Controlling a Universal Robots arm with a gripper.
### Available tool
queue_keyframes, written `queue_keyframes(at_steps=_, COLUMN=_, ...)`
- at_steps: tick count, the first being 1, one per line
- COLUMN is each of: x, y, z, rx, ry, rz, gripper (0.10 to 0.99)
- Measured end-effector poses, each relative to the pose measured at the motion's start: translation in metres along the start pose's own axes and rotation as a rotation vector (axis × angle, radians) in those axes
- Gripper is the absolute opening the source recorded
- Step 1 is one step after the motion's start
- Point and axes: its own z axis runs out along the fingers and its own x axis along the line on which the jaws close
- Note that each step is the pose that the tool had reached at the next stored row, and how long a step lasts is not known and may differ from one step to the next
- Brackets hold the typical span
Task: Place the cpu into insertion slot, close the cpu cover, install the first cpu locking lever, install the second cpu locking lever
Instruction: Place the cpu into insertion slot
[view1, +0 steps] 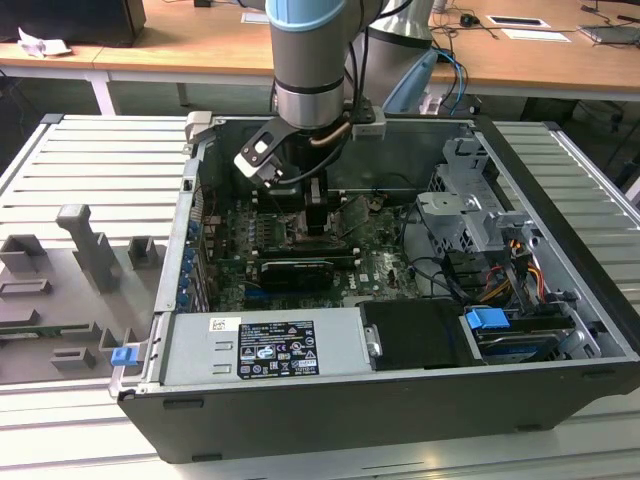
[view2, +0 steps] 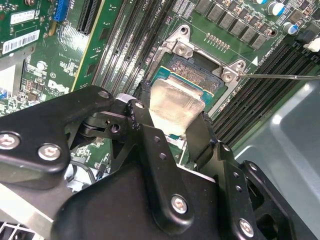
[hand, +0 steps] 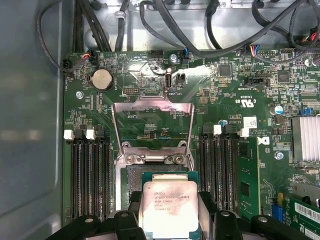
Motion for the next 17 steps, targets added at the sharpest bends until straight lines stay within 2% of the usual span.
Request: queue_keyframes(at_steps=17, x=0.0004, y=-0.0016, z=0.0036, rx=0.000, ry=-0.0003, rz=0.000, gripper=0.525)
